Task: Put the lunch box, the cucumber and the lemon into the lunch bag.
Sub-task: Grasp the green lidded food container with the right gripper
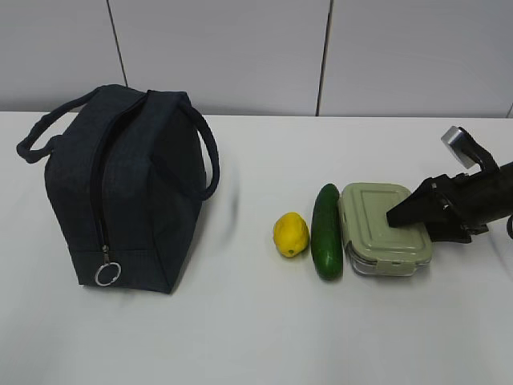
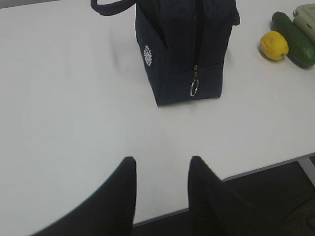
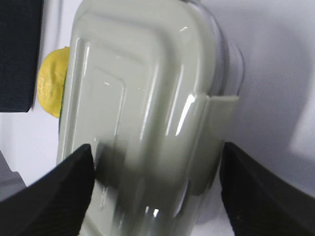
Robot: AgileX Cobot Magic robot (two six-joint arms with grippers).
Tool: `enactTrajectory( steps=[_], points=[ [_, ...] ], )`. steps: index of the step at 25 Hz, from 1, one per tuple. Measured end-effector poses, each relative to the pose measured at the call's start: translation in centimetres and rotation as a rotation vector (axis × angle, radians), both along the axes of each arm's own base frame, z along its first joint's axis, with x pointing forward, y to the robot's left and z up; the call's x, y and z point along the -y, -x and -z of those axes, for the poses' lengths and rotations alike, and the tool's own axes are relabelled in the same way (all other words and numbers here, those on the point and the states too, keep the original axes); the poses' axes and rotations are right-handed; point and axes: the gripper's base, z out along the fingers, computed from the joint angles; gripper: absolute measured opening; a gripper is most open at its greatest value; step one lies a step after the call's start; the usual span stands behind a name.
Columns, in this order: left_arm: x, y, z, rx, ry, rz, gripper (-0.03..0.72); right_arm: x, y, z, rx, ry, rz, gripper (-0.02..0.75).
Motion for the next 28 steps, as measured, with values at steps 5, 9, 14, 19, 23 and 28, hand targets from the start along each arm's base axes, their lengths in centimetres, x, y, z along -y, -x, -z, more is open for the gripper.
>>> enactTrajectory(
  steps=[5,9,14,19,23,28],
  points=[
    [0.0,0.0,0.0,0.000,0.000,0.000,0.239,0.2,-0.6,-0.5,0.025,0.010,-0.004,0.583],
    [0.0,0.0,0.0,0.000,0.001,0.001,0.239,0.2,-0.7,-0.8,0.030,0.001,-0.014,0.583],
    [0.0,0.0,0.0,0.000,0.001,0.001,0.239,0.1,-0.5,-0.8,0.023,-0.009,-0.029,0.582],
    [0.0,0.0,0.0,0.000,0.001,0.001,0.239,0.1,-0.5,-0.8,0.022,-0.011,-0.031,0.582],
    [0.0,0.0,0.0,0.000,0.001,0.001,0.239,-0.1,-0.4,0.3,-0.014,-0.042,-0.040,0.582],
    [0.0,0.0,0.0,0.000,0.001,0.001,0.239,-0.2,-0.4,0.8,-0.030,-0.063,-0.043,0.582]
  ],
)
